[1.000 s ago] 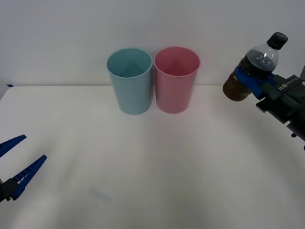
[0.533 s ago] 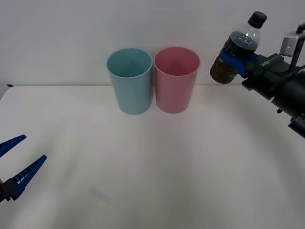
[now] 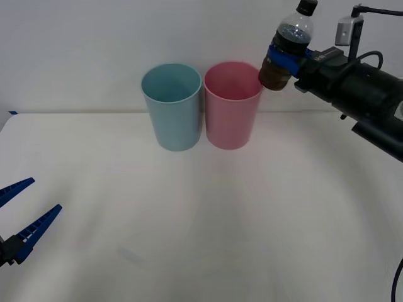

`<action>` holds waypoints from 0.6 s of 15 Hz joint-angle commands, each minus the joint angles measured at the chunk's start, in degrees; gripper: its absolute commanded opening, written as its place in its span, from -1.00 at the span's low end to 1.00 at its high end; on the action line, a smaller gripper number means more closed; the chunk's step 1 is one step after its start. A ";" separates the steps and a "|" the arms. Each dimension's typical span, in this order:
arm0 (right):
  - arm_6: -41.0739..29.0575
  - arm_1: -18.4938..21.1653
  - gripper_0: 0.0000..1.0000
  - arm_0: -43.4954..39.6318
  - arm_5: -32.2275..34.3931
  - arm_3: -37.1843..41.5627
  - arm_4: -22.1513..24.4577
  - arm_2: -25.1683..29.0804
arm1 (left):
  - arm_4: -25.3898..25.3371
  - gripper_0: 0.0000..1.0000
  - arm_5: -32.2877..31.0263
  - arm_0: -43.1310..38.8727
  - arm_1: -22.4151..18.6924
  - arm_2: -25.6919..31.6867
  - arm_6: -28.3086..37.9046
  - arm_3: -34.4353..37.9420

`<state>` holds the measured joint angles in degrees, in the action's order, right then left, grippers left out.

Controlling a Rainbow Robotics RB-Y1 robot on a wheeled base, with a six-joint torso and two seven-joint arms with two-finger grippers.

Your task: Grasp the object on the table and drop it into the matching bin: aluminum can to the light blue bin, PET bottle to the pink bin.

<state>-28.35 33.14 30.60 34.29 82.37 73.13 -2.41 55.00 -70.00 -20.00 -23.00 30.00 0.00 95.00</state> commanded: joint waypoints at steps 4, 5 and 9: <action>0.84 -0.80 -1.00 7.55 1.31 -8.01 0.08 -2.25 | 0.00 1.00 0.00 0.00 0.00 0.00 0.00 0.00; 1.19 -1.15 -1.00 9.13 2.27 -9.77 0.17 -2.25 | 0.00 1.00 0.00 0.00 0.00 0.00 0.00 0.00; 2.60 -2.82 -1.00 14.84 5.35 -17.33 0.78 -3.13 | 0.00 1.00 0.00 0.00 0.00 0.00 0.00 0.00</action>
<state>-25.97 30.65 44.60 39.45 66.05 73.81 -5.24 55.00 -70.00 -20.00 -23.00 30.00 0.00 95.00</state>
